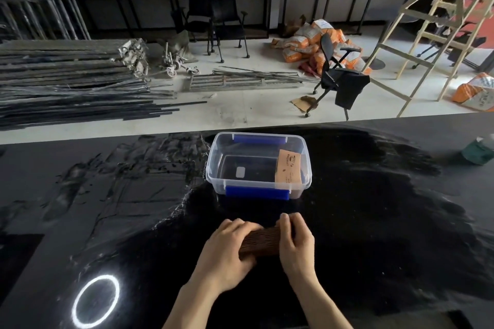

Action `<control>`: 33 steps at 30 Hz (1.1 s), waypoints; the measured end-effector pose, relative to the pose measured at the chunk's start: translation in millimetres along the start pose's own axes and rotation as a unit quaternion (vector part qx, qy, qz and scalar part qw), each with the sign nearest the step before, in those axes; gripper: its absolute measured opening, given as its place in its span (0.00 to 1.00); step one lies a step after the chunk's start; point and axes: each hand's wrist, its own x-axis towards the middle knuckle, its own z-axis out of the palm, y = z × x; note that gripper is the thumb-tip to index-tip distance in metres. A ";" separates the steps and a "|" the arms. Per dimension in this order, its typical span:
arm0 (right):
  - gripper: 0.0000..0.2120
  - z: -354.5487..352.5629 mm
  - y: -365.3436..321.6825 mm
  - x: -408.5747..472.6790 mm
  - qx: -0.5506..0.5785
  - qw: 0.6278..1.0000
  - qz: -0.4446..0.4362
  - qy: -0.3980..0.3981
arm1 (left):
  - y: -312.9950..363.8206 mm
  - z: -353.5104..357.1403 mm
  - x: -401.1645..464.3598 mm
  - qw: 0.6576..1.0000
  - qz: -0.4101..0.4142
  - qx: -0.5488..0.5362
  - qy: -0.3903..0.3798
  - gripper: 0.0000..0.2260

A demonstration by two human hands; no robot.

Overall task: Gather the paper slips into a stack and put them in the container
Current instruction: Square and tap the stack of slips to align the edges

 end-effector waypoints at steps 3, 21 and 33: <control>0.15 3.4 8.1 4.2 0.013 0.998 0.045 0.036 | -8.3 17.4 -8.8 0.991 -0.041 -0.120 0.038 0.26; 0.19 20.0 7.8 0.4 0.028 0.998 0.011 0.048 | 23.0 44.4 18.2 0.794 -0.283 -0.437 0.313 0.13; 0.18 18.5 12.1 0.7 -0.011 0.998 -0.011 0.055 | 14.1 44.3 15.4 0.854 -0.232 -0.367 0.285 0.13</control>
